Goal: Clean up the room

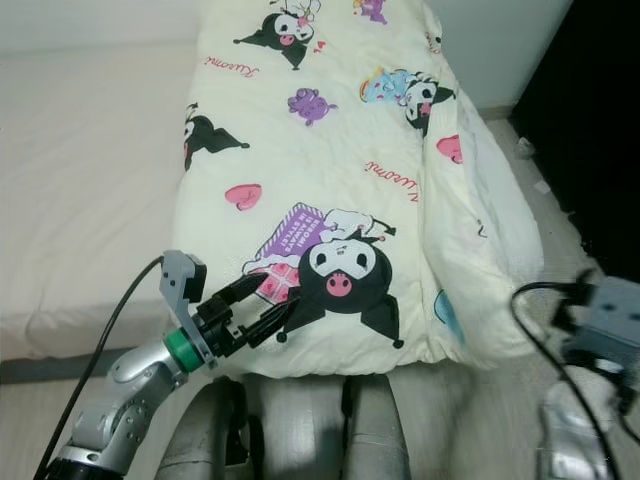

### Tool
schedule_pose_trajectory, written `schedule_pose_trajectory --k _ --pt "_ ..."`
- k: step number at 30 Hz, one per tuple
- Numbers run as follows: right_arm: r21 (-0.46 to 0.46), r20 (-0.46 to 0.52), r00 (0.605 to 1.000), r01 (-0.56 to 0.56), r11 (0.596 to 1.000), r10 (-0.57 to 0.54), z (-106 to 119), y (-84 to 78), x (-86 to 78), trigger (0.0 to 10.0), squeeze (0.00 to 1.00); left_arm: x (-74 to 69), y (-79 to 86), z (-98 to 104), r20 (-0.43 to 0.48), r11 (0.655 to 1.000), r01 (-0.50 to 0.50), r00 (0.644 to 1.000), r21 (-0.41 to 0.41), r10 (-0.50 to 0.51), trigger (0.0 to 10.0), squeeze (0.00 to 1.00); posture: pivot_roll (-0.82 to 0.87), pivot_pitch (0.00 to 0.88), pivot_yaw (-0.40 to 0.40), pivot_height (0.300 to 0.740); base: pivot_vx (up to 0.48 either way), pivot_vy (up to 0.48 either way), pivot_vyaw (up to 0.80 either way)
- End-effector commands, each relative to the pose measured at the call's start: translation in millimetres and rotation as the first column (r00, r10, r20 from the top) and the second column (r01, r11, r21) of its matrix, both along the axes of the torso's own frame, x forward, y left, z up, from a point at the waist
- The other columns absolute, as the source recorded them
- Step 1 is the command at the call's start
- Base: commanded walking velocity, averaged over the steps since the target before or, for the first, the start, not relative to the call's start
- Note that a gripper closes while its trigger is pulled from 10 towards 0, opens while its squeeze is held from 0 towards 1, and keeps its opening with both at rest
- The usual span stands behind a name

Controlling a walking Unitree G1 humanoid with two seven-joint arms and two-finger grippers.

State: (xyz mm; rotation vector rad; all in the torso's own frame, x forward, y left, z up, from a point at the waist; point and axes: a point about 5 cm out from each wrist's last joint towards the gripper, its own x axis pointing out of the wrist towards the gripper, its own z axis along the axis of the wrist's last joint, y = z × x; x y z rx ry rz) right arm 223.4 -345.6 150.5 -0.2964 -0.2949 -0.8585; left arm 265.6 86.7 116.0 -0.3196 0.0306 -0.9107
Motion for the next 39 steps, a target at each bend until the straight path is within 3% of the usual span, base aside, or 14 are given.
schedule_pose_trajectory --k 1,7,9,12,15,18,22,25,28,29,30,35,37,39 --pt "-0.021 0.059 0.995 -0.082 0.996 0.083 6 10.1 6.1 10.0 0.00 -3.3 0.0 -1 -0.009 1.000 0.009 1.000 -0.004 -0.009 10.0 0.00 -0.09 0.165 0.120 0.635 0.000 0.000 0.00" --pt "-0.088 0.123 0.913 -0.381 0.920 0.389 20 66.4 33.3 10.0 0.00 -2.1 1.5 1 -0.008 1.000 0.000 1.000 -0.014 0.000 10.0 0.00 -0.09 0.162 0.119 0.635 0.000 0.000 0.00" --pt "0.051 0.089 0.755 -0.655 0.754 0.650 7 111.9 52.5 10.0 0.00 -1.3 2.3 1 -0.009 1.000 -0.008 1.000 -0.016 0.007 10.0 0.00 -0.09 0.161 0.120 0.635 0.000 0.000 0.00" --pt "0.108 0.080 0.676 -0.737 0.668 0.733 1 128.6 56.8 10.0 0.00 -1.1 2.6 1 -0.009 1.000 -0.009 1.000 -0.015 0.009 10.0 0.00 -0.09 0.162 0.120 0.635 0.000 0.000 0.00" --pt "0.313 -0.033 0.370 -0.878 0.361 0.928 -37 185.7 54.0 10.0 0.00 -1.5 1.7 1 -0.003 1.000 0.004 1.000 -0.006 -0.004 10.0 0.00 -0.09 0.163 0.116 0.635 0.000 0.000 0.00" --pt "0.369 -0.090 0.312 -0.871 0.323 0.946 -57 197.4 50.2 10.0 0.00 -2.5 0.7 1 -0.001 1.000 0.012 1.000 0.000 -0.012 10.0 0.00 -0.09 0.163 0.116 0.635 0.000 0.000 0.00" --pt "0.403 -0.131 0.335 -0.842 0.359 0.933 -70 197.0 49.5 10.0 0.00 -4.4 -0.5 0 0.002 1.000 0.023 1.000 0.008 -0.023 10.0 0.00 -0.08 0.164 0.116 0.635 0.000 0.000 0.00" --pt "0.442 -0.180 0.453 -0.756 0.483 0.873 -87 178.1 49.7 10.0 0.00 -11.2 -6.0 -1 0.009 0.996 0.089 0.996 0.029 -0.089 10.0 0.00 -0.09 0.164 0.120 0.635 0.000 0.000 0.00" --pt "0.442 -0.180 0.453 -0.756 0.483 0.873 -87 178.1 49.7 10.0 0.00 -11.2 -6.0 -1 0.009 0.996 0.089 0.996 0.029 -0.089 10.0 0.00 -0.09 0.164 0.120 0.635 0.000 0.000 0.00" --pt "0.461 -0.203 0.618 -0.624 0.631 0.760 -93 143.8 49.6 10.0 0.00 -17.7 -10.8 -1 0.021 0.985 0.162 0.986 0.053 -0.163 10.0 0.00 -0.09 0.164 0.121 0.635 0.000 0.000 0.00" --pt "0.475 -0.207 0.690 -0.549 0.688 0.694 -95 127.0 48.0 10.0 0.00 -20.8 -12.7 -2 0.026 0.979 0.195 0.980 0.065 -0.197 10.0 0.00 -0.09 0.164 0.121 0.635 0.000 0.000 0.00" --pt "0.449 -0.246 0.849 -0.328 0.831 0.468 -94 79.6 37.2 10.0 0.00 -22.8 -14.9 -4 0.035 0.973 0.209 0.976 0.093 -0.213 10.0 0.00 -0.09 0.165 0.121 0.635 0.000 0.000 0.00" --pt "0.449 -0.246 0.849 -0.328 0.831 0.468 -94 79.6 37.2 10.0 0.00 -22.8 -14.9 -4 0.035 0.973 0.209 0.976 0.093 -0.213 10.0 0.00 -0.09 0.165 0.121 0.635 0.000 0.000 0.00" --pt "0.289 -0.216 0.959 -0.117 0.950 0.183 -70 38.1 20.0 10.0 0.00 -21.5 -14.6 -5 0.037 0.976 0.193 0.980 0.098 -0.198 10.0 0.00 -0.09 0.165 0.121 0.635 0.000 0.000 0.00"
